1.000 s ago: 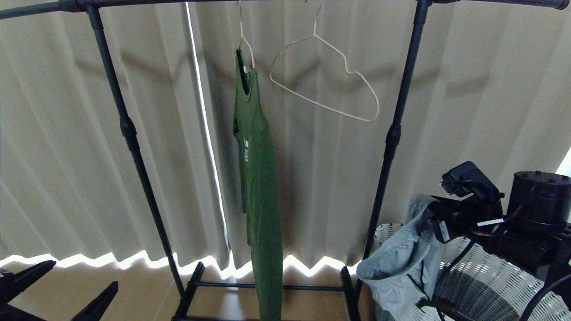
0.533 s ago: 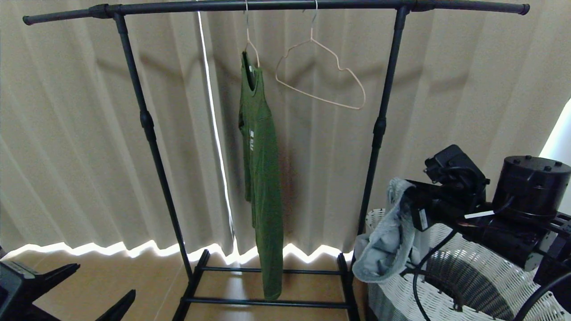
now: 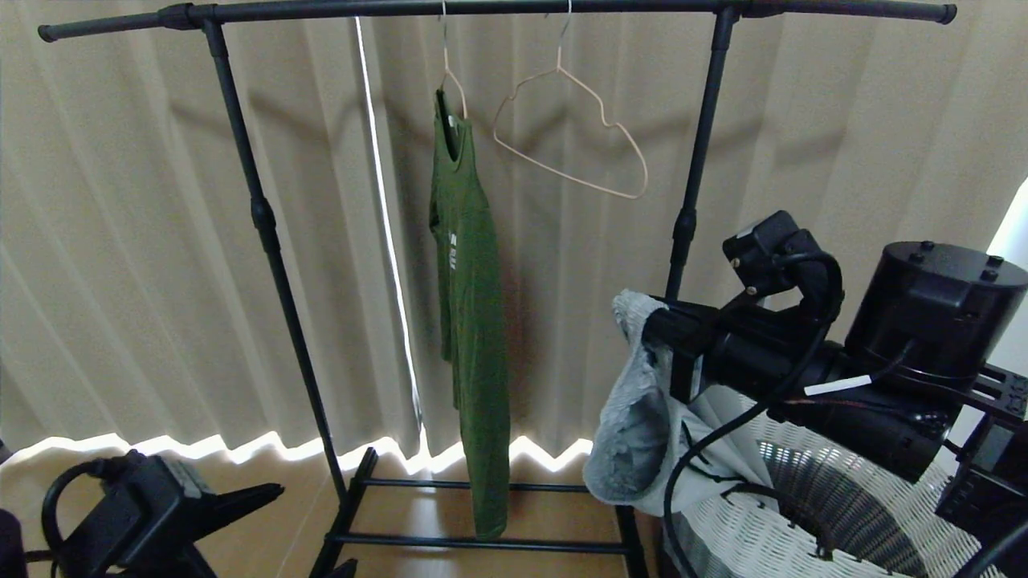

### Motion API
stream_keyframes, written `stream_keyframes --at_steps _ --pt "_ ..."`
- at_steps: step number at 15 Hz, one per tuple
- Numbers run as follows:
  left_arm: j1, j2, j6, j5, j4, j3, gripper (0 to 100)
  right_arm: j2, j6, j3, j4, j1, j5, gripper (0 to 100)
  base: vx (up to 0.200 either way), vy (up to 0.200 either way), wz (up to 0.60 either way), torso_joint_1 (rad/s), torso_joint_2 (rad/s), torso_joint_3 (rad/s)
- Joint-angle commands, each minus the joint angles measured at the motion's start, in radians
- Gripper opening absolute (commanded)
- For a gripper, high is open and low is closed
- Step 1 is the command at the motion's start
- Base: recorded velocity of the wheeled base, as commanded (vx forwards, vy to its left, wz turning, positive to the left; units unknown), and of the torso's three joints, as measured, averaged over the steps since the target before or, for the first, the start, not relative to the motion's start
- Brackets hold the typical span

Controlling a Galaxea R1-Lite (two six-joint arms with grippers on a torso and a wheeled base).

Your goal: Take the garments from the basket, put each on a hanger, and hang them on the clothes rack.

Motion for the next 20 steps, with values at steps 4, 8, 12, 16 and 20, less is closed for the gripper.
stream_keyframes --at_steps 4,8,12,16,20 --pt "-0.279 0.296 -0.316 0.027 -0.043 -0.261 100 -0.039 0.045 -0.069 0.000 0.111 0.028 0 0.000 0.000 0.00 0.000 0.00 0.000" --pt "-0.312 0.585 -0.308 0.127 -0.159 -0.414 100 -0.043 0.065 -0.095 -0.024 0.146 0.074 0 0.000 0.000 0.00 0.000 0.00 0.000" --pt "-0.299 0.683 -0.312 0.182 -0.165 -0.485 100 -0.055 0.071 -0.089 -0.072 0.152 0.086 0 0.000 0.000 0.00 0.000 0.00 0.000" --pt "-0.286 0.724 -0.312 0.231 -0.165 -0.497 100 -0.091 0.071 -0.083 -0.070 0.155 0.086 0 0.000 0.000 0.00 0.000 0.00 0.000" --pt "-0.282 0.723 -0.312 0.247 -0.167 -0.436 0 -0.111 0.071 -0.085 -0.070 0.154 0.086 0 0.000 0.000 0.00 0.000 0.00 0.000"
